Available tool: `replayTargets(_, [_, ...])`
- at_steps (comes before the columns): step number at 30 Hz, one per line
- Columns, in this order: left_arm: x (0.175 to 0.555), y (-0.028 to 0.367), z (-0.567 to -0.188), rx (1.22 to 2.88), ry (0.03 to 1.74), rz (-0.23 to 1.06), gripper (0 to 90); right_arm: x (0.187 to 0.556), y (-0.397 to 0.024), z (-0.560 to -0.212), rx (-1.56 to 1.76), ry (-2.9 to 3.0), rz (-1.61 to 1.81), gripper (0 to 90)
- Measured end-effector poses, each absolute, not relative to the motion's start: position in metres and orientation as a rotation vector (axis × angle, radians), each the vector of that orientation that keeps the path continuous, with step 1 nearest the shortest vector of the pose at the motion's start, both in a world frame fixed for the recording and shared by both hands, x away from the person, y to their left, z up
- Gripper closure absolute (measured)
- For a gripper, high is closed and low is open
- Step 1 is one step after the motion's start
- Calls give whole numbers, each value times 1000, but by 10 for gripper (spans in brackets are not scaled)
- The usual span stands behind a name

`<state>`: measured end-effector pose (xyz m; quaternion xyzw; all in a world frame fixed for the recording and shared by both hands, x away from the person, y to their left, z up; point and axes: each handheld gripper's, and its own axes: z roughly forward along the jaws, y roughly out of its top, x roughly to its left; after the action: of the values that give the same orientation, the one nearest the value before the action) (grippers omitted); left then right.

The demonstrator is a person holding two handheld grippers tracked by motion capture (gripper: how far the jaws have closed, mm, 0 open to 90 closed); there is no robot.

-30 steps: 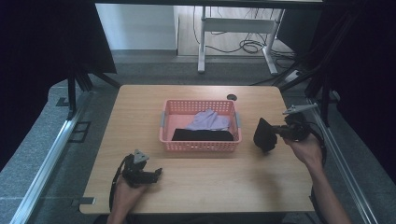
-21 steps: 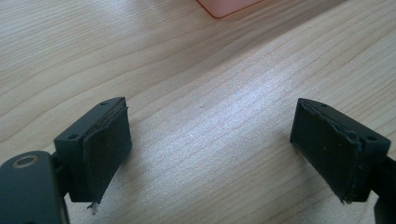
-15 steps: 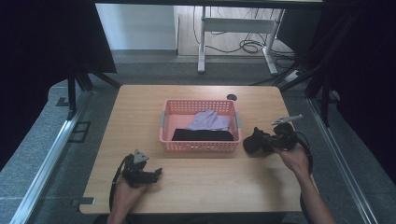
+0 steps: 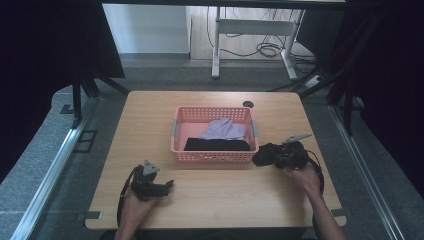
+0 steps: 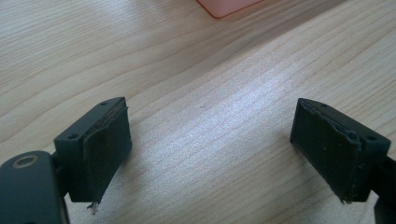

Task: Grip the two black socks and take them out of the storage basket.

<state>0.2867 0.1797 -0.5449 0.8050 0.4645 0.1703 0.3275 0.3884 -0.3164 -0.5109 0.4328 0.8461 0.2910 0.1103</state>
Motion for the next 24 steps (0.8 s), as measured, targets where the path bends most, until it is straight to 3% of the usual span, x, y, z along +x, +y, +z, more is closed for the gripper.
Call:
replayTargets(10, [287,179,-545,2105,1219,445,121,383,-317,-493,1248,2468,869,787])
replayTargets(24, [286,179,-545,2105,1220,445,121,374,-314,-461,1192,2428,853,583])
